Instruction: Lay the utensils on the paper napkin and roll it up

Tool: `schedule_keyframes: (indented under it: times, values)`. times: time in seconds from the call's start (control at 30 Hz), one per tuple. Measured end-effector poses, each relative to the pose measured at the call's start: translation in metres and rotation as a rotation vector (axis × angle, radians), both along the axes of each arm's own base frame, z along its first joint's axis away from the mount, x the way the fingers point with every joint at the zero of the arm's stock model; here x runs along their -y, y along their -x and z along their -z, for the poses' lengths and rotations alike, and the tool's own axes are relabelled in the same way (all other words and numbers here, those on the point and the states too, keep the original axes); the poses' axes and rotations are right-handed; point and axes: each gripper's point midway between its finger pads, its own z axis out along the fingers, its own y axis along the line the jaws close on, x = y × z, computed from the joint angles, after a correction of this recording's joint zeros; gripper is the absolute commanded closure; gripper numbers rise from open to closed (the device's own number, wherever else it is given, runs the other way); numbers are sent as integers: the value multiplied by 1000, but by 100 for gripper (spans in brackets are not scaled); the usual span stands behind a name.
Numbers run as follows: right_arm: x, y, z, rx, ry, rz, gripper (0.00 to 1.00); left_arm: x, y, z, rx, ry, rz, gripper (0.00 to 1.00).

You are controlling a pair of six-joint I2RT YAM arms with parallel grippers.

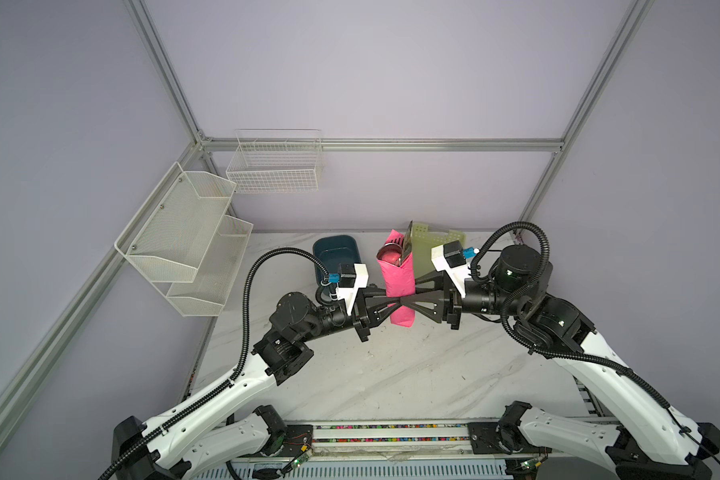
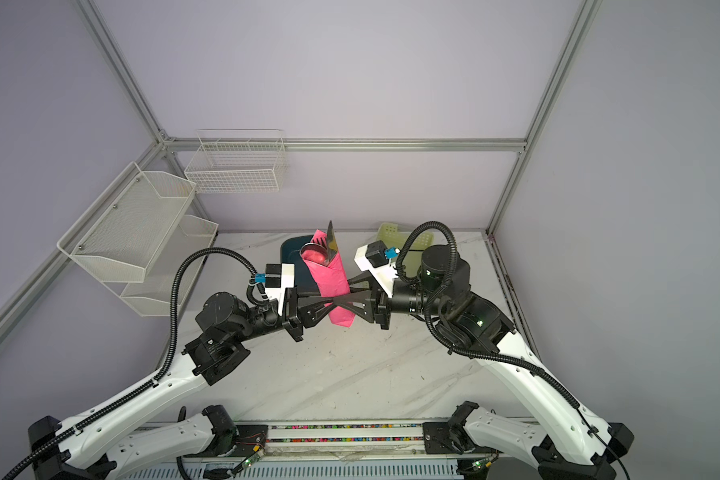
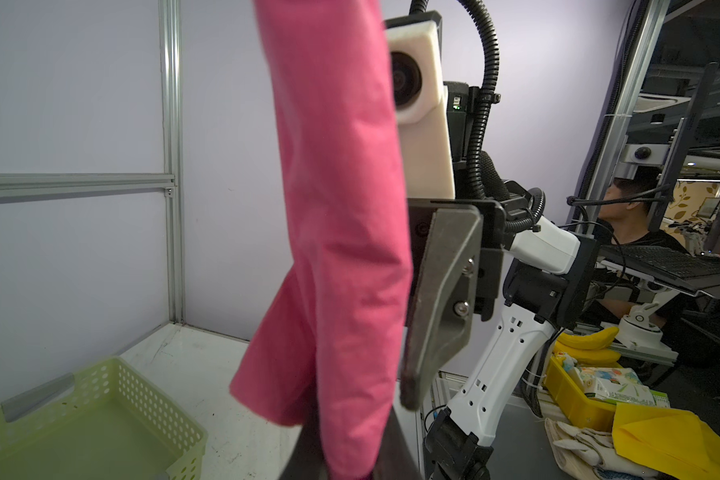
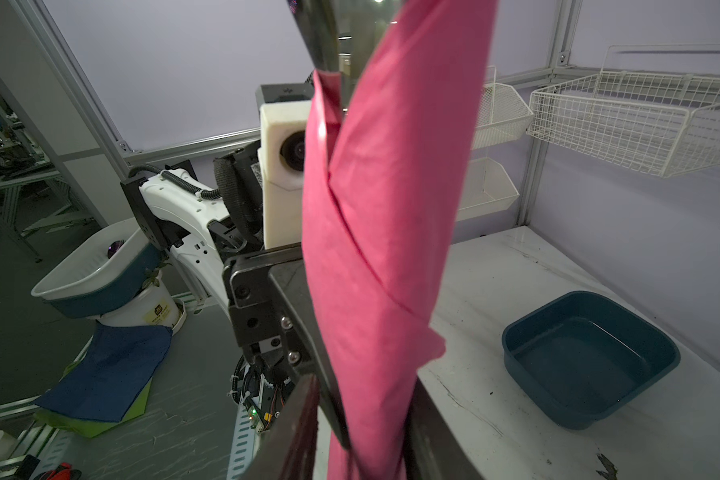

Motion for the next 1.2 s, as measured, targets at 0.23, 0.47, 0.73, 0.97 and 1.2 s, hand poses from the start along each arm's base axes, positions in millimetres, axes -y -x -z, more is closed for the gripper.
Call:
schedule_keyframes:
  times: [0.23,0.47,0.73,0.97,1.2]
  values:
    - [1,7,-7,1,-27,-30,68,1,6,-3,16,5,30,100]
    - [0,11,-12,6,-44,-56,70,2,11,-2,26,2,58,100]
    - [0,14,-13,-9,-48,-70,74,7,14,3,22,-15,96,100]
    - [1,13,-15,2,-54,-71,94,7,17,1,13,-16,116,100]
    - [1,14,-16,5,-57,-76,100,5,18,0,-1,-25,109,78]
